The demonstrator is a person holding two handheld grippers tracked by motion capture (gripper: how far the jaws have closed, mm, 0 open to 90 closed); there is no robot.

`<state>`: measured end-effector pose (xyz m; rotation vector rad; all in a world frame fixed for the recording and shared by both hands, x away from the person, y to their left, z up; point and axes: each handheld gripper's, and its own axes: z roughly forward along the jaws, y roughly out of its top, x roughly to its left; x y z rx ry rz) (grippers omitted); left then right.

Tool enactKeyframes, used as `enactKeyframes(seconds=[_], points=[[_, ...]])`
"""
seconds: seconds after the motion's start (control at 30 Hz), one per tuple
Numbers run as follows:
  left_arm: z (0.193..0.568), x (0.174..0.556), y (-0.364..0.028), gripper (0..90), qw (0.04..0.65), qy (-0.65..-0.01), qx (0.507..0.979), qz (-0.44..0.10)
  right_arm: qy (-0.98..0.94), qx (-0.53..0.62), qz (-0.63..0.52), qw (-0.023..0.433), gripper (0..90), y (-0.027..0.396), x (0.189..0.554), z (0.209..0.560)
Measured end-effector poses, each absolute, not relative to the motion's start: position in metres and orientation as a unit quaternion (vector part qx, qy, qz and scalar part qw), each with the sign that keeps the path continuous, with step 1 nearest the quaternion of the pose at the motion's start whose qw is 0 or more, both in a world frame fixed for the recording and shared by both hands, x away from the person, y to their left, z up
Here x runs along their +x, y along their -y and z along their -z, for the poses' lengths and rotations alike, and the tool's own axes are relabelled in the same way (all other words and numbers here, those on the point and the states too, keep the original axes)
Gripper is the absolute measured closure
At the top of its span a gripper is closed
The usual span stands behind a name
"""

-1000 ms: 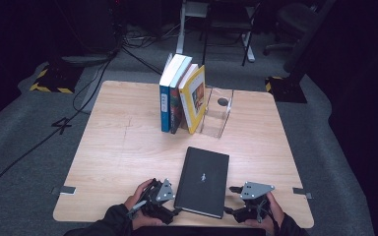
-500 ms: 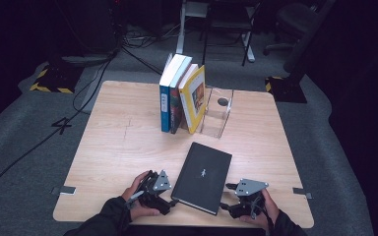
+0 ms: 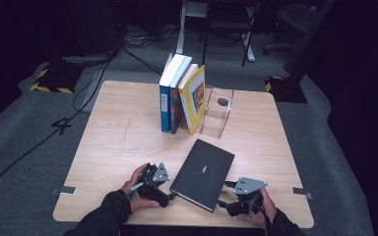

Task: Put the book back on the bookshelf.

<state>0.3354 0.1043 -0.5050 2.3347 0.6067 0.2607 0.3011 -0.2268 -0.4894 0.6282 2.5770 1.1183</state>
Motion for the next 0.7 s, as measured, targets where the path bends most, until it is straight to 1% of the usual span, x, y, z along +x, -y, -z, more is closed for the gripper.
enactKeyframes(seconds=[0.33, 0.47, 0.57, 0.63, 0.67, 0.7], points=[[0.5047, 0.3382, -0.1065, 5.7, 0.352, -0.240, 0.899, -0.105, -0.889, 0.221, -0.378, 0.137, 28.2, 0.2226, 0.3014, 0.4921], [0.5045, 0.3378, -0.1074, 6.9, 0.353, -0.241, 0.898, -0.106, -0.888, 0.221, -0.374, 0.151, 26.3, 0.2186, 0.3010, 0.4927], [0.5031, 0.3367, -0.1080, 10.2, 0.353, -0.240, 0.898, -0.105, -0.886, 0.223, -0.376, 0.155, 26.3, 0.2176, 0.3002, 0.4924], [0.5008, 0.3343, -0.1082, 17.3, 0.357, -0.232, 0.899, -0.103, -0.885, 0.221, -0.379, 0.158, 26.2, 0.2175, 0.2998, 0.4914], [0.4992, 0.3331, -0.1085, 18.2, 0.362, -0.230, 0.898, -0.102, -0.884, 0.222, -0.380, 0.159, 25.9, 0.2176, 0.2997, 0.4908], [0.4975, 0.3316, -0.1081, 17.0, 0.368, -0.228, 0.896, -0.099, -0.883, 0.223, -0.381, 0.158, 26.0, 0.2179, 0.2997, 0.4901]])
